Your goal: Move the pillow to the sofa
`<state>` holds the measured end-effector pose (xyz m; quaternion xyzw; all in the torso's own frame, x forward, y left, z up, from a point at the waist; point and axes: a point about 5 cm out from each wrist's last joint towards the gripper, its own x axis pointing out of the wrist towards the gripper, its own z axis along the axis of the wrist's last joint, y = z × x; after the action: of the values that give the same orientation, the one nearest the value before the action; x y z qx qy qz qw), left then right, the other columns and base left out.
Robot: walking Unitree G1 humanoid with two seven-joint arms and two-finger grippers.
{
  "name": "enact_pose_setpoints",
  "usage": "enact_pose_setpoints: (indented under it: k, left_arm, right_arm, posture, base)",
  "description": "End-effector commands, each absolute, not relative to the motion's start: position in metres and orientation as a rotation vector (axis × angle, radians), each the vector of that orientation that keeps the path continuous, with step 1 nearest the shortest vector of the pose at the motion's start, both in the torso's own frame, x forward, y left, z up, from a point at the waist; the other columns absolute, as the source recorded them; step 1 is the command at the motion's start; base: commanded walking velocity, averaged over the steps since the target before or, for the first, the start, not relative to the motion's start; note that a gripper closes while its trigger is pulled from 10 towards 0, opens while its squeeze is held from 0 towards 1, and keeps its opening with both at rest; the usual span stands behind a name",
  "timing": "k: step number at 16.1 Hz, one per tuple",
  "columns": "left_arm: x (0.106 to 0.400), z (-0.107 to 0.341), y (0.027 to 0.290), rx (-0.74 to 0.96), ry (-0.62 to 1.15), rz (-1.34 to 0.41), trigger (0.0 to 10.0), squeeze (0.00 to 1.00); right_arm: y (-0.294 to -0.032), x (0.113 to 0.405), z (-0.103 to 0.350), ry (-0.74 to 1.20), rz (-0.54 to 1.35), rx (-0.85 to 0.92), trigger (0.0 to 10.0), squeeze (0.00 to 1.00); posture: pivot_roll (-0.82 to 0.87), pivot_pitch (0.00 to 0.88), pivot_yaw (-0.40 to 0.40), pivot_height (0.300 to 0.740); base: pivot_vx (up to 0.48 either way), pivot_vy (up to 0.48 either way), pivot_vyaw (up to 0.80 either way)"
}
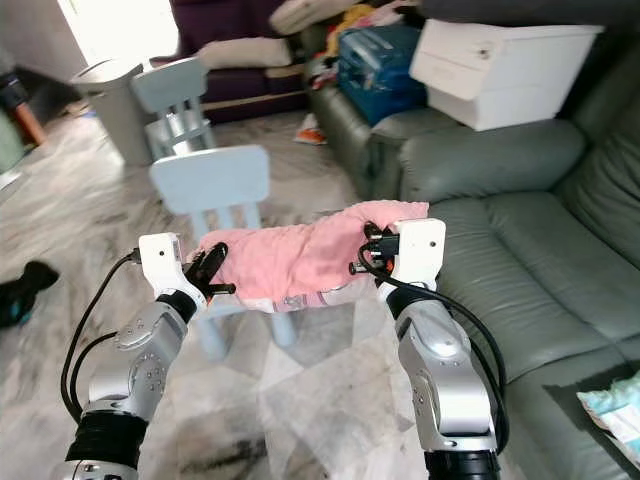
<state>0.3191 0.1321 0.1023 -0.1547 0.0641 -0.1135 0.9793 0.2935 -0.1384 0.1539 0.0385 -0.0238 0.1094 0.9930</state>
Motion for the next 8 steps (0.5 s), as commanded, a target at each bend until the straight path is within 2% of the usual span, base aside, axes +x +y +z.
enact_pose_setpoints:
  k: [1,8]
  left_arm:
    - [0.3201,0.1112,0.1322,-0.314,0.085,-0.248,10.0,0.00]
    - [0.3197,0.1119,0.1314,-0.312,0.082,-0.252,10.0,0.00]
  right_arm:
    - [-0.1350,0.2948,0.1628,-0.082,0.234,0.080,10.0,0.00]
    - [-0.1349,0.2951,0.1634,-0.085,0.236,0.076,10.0,0.00]
  posture:
    - [-0.24,0.000,0.069,0.740]
    - [-0.24,0.000,0.069,0.740]
  base:
    - [0.424,0.000,-0.53]
    - [0.428,0.000,-0.59]
